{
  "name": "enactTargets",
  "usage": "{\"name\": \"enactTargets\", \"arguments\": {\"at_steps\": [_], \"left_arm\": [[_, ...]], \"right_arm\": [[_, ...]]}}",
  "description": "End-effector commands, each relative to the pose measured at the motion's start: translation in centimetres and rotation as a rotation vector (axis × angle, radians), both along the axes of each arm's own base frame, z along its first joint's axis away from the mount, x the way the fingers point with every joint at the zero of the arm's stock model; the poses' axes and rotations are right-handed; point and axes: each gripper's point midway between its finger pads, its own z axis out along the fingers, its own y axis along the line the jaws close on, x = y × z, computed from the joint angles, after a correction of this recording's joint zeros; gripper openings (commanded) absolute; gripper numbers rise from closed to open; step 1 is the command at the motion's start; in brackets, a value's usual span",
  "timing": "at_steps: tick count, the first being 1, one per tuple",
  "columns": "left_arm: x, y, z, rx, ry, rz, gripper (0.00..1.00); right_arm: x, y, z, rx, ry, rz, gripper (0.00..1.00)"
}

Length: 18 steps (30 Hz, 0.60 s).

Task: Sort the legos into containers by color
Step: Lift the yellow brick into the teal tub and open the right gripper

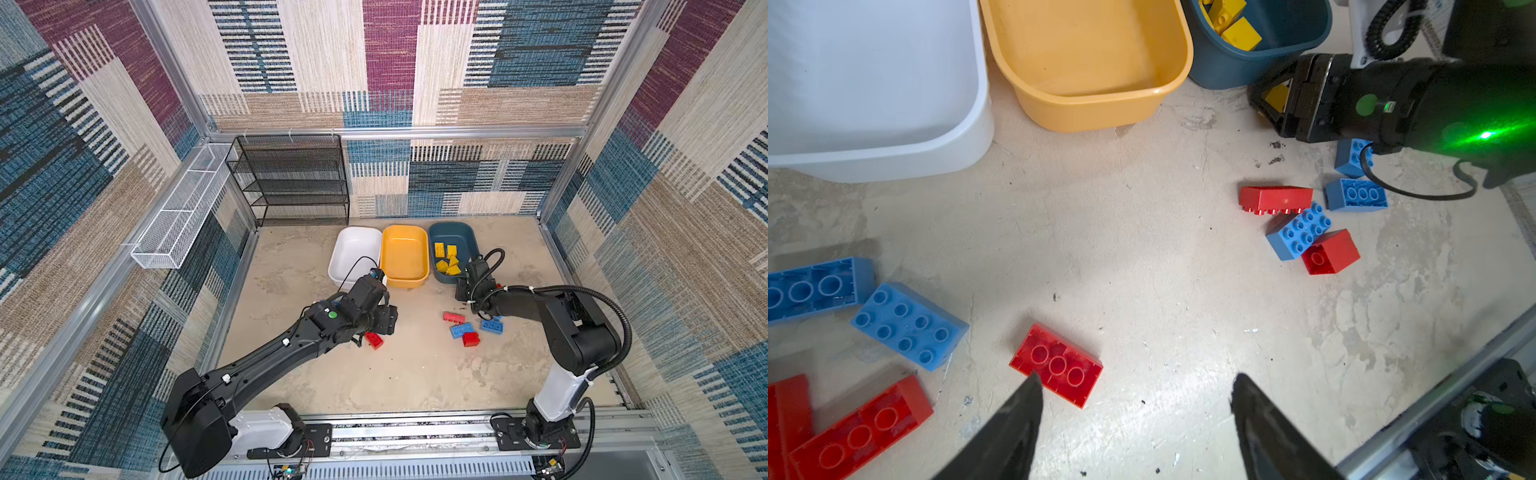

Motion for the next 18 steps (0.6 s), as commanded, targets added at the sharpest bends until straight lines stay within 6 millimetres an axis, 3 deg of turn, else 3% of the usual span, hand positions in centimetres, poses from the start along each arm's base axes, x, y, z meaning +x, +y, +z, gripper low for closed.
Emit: {"name": "enactTargets", "arguments": {"at_steps": [1, 5, 10, 18], "left_arm": [[-0.1, -0.4, 0.3, 0.002, 0.022, -0.016, 0.73], [0.3, -0.5, 0.5, 0.01, 0.02, -0.009, 0.73], [0.3, -0.4, 1.0, 0.01, 0.009, -0.003, 0.73], [-0.2, 1.3, 0.9, -0.003, -0.061, 0.022, 0.73]], "right_arm": [[-1.0, -0.1, 0.1, 0.016, 0.008, -0.008, 0.51], [-1.8, 0.1, 0.9, 0.033, -0.002, 0.013, 0.44], [-2.7, -0.1, 2.7, 0.041, -0.025, 0.023, 0.44], [-3.8, 1.2, 8.6, 0.134, -0.074, 0.085, 0.42]]}}
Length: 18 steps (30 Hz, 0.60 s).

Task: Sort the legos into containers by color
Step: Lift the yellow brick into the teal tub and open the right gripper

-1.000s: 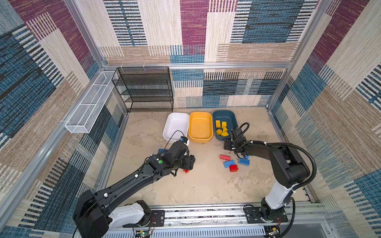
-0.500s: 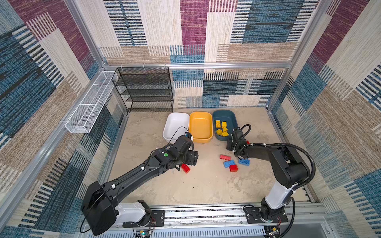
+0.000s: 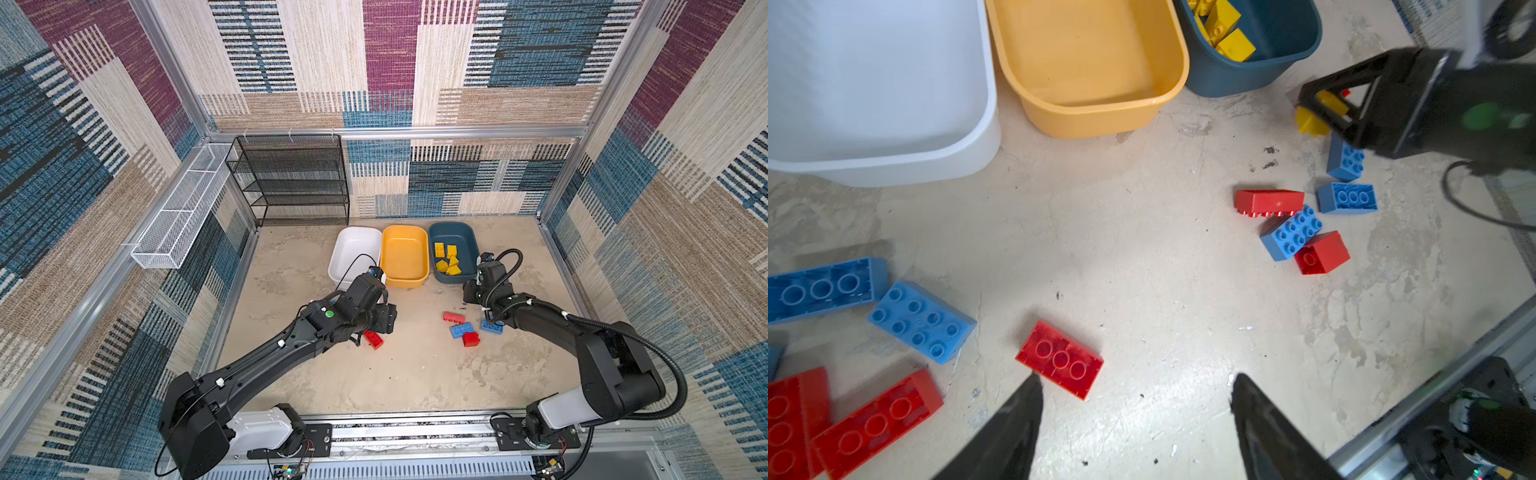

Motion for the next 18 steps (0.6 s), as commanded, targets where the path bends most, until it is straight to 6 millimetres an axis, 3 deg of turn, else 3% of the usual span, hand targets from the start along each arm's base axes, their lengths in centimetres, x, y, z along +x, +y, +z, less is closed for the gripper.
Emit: {"name": "enactTargets", "arguments": {"at_steps": [1, 7, 11, 14, 18], "left_arm": [[0.2, 0.8, 0.0, -0.011, -0.065, 0.018, 0.73], [-0.6, 2.6, -2.4, -0.033, -0.122, 0.053, 0.73], [-1.4, 3.3, -4.8, -0.068, -0.122, 0.072, 0.73], [-1.7, 3.5, -5.9, -0.07, -0.13, 0.061, 0.73], [-2.1, 3.3, -7.3, -0.041, -0.102, 0.024, 0.74]], "right_arm": [[-0.6, 0.9, 2.4, 0.041, 0.011, 0.044, 0.42], [-0.7, 2.1, 8.4, 0.076, 0.002, 0.104, 0.42], [0.7, 3.7, 12.0, 0.129, 0.004, 0.145, 0.43], [2.6, 4.5, 13.6, 0.133, 0.011, 0.149, 0.43], [5.5, 6.2, 13.4, 0.15, 0.054, 0.178, 0.43]]}}
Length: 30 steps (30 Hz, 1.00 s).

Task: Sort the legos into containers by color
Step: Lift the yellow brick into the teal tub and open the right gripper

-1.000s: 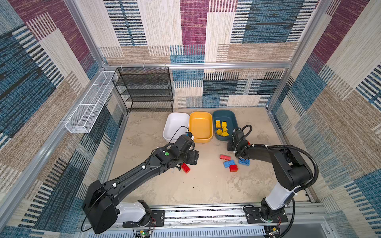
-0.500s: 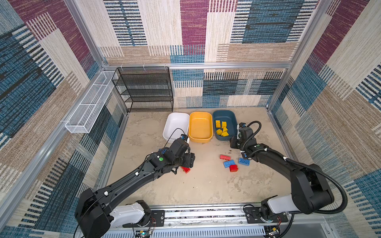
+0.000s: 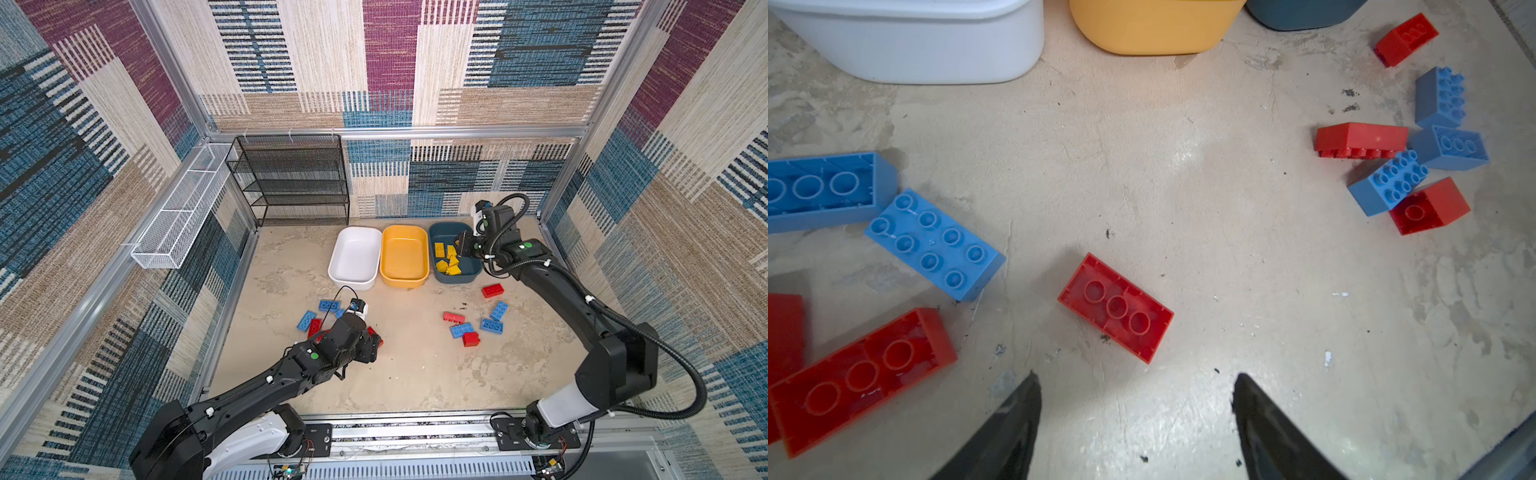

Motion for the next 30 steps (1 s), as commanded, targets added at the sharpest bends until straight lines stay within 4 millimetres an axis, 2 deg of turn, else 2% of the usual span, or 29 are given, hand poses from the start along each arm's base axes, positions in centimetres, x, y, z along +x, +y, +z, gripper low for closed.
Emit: {"name": "enactTargets", "arguments": {"at_steps": [1, 4, 8, 13, 20, 26, 30], "left_arm": [[0.5, -1.0, 0.4, -0.033, -0.025, -0.027, 0.74], [0.0, -1.2, 0.6, -0.064, -0.039, -0.04, 0.75], [0.0, -0.3, 0.9, -0.039, -0.062, -0.018, 0.76], [-0.1, -0.4, 0.9, -0.046, -0.069, -0.017, 0.76], [-0.1, -0.7, 0.6, -0.054, -0.064, -0.018, 0.76], [0.1, -0.9, 0.5, -0.032, -0.05, -0.024, 0.76], [0.6, -1.0, 1.4, -0.01, -0.057, -0.024, 0.76]], "right_arm": [[0.7, 1.3, -1.6, 0.012, 0.092, 0.038, 0.43], [2.6, 2.4, -3.4, 0.02, 0.135, 0.055, 0.43], [5.0, 3.4, -5.9, 0.007, 0.187, 0.065, 0.42], [6.2, 4.3, -8.6, -0.001, 0.226, 0.076, 0.41], [7.6, 3.1, -11.6, -0.041, 0.269, 0.006, 0.41], [8.4, 1.8, -11.7, -0.023, 0.247, -0.023, 0.43], [8.3, 1.2, -9.7, 0.012, 0.185, -0.018, 0.48]]}}
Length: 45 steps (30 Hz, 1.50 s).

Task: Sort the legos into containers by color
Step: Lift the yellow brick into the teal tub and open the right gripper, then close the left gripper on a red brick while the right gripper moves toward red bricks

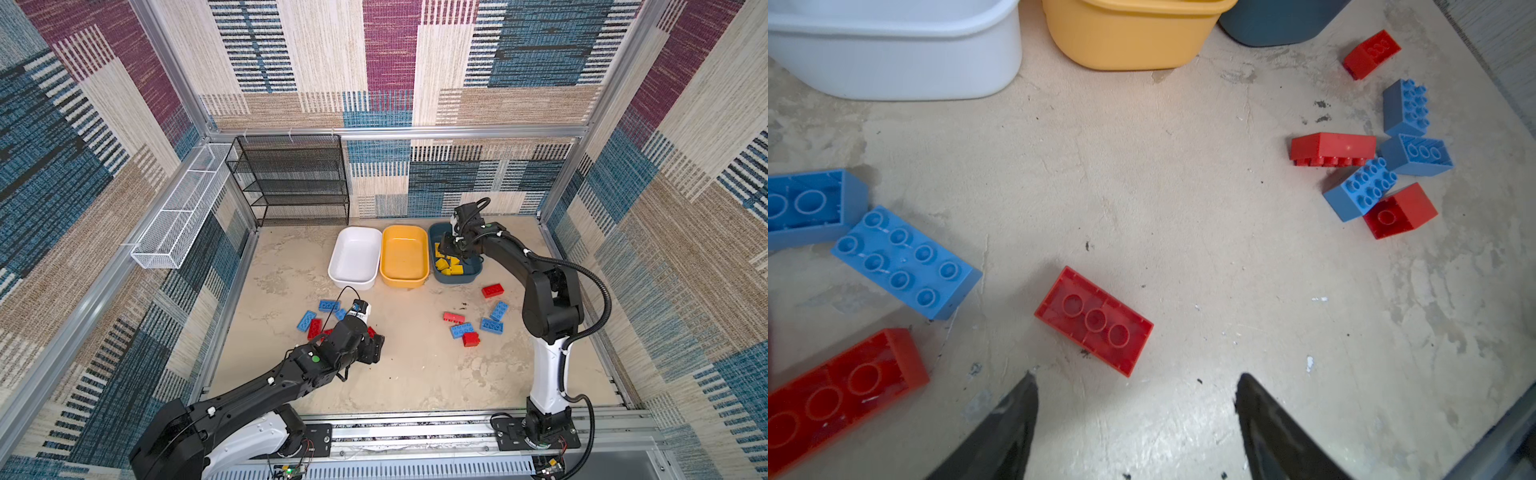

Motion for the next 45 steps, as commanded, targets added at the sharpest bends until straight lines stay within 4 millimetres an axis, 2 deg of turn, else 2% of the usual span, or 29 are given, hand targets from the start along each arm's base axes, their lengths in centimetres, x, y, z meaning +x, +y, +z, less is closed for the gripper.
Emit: {"name": "enactTargets", "arguments": {"at_steps": [1, 5, 6, 10, 14, 20, 22, 26, 29, 33, 38, 45], "left_arm": [[0.5, -0.2, 1.0, 0.019, -0.013, -0.001, 0.76], [0.5, -0.9, 2.2, -0.004, 0.027, -0.003, 0.76], [0.4, -0.9, 2.5, -0.011, 0.039, 0.002, 0.76], [0.4, 0.0, 4.6, 0.023, 0.062, 0.05, 0.75], [0.2, 1.2, 6.3, 0.08, 0.09, 0.089, 0.75], [0.5, 1.1, 7.7, 0.139, 0.16, 0.106, 0.76], [0.6, 0.9, 7.4, 0.141, 0.179, 0.117, 0.77], [0.9, 0.3, 5.7, 0.148, 0.236, 0.141, 0.8], [1.2, -0.3, 3.3, 0.156, 0.301, 0.178, 0.85], [1.8, -1.3, 0.5, 0.156, 0.378, 0.243, 0.87], [2.8, -1.5, -2.0, 0.153, 0.403, 0.336, 0.87], [4.4, -2.7, -4.4, 0.174, 0.412, 0.368, 0.88]], "right_arm": [[0.7, 0.1, 3.2, 0.052, -0.107, 0.003, 0.49], [-0.3, -0.3, 6.7, 0.096, -0.201, 0.024, 0.5], [-1.1, -0.4, 6.9, 0.099, -0.21, 0.031, 0.51], [-3.5, -0.8, 9.5, 0.105, -0.292, 0.066, 0.55], [-7.1, -1.5, 11.5, 0.115, -0.382, 0.098, 0.64], [-13.7, -2.2, 14.2, 0.221, -0.536, 0.112, 0.85], [-15.8, -2.2, 13.5, 0.27, -0.544, 0.118, 0.89], [-19.3, -1.5, 9.9, 0.354, -0.49, 0.153, 0.9], [-20.9, -1.2, 7.4, 0.372, -0.463, 0.172, 0.91], [-22.2, -1.0, 5.6, 0.389, -0.461, 0.184, 0.91], [-22.9, -0.1, 5.4, 0.403, -0.481, 0.215, 0.9], [-23.4, 1.7, 7.5, 0.444, -0.533, 0.275, 0.92]]}}
